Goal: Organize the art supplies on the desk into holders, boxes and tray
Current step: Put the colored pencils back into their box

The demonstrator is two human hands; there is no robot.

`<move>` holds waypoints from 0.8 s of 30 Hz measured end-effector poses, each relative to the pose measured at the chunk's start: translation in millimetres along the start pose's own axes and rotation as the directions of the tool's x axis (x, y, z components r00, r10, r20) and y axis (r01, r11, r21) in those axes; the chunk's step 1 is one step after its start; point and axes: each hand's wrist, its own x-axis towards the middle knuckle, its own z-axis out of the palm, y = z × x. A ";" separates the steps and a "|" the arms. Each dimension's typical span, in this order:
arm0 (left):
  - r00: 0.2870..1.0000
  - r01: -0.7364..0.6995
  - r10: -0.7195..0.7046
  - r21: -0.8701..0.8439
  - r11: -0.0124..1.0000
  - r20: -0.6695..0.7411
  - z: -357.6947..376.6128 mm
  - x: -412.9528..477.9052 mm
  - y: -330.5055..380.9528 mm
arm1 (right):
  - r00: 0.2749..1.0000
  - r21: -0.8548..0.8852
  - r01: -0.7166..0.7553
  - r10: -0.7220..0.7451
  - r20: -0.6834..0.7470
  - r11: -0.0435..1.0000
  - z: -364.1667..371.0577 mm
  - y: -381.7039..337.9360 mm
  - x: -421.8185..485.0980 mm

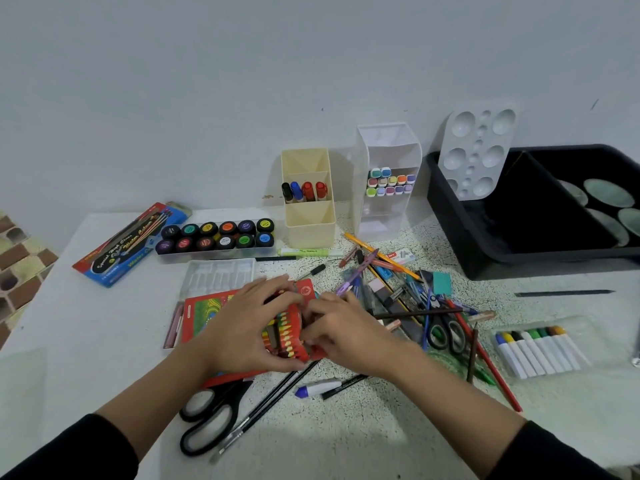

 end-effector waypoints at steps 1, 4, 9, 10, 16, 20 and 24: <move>1.000 0.005 -0.005 0.014 1.000 0.004 0.0 -1.4 -0.3 | 1.000 0.031 -0.030 0.030 -0.004 0.999 -0.9 2.7 -2.5; 0.997 0.061 -0.066 0.101 0.993 0.049 -2.1 -6.9 0.4 | 0.988 0.072 -0.139 0.144 -0.063 0.988 -8.8 15.1 -14.4; 0.961 0.210 -0.250 0.282 0.936 0.113 -3.7 -19.5 -1.6 | 0.972 -0.032 -0.228 0.226 -0.068 0.973 -17.1 28.2 -29.9; 0.952 0.230 -0.279 0.305 0.924 0.126 -2.0 -21.6 -2.6 | 0.972 -0.040 -0.230 0.227 -0.067 0.972 -16.4 28.1 -30.5; 0.961 0.225 -0.257 0.249 0.942 0.104 6.2 -26.5 -8.4 | 0.983 0.041 -0.170 0.173 -0.060 0.985 -7.1 15.8 -18.8; 0.971 0.204 -0.228 0.248 0.947 0.071 8.7 -27.3 -9.0 | 0.996 0.072 -0.085 0.086 -0.005 0.994 6.2 -2.8 -4.3; 0.974 0.206 -0.222 0.239 0.949 0.042 8.3 -31.0 -14.5 | 0.988 0.109 -0.139 0.146 -0.056 0.984 3.2 4.1 -8.4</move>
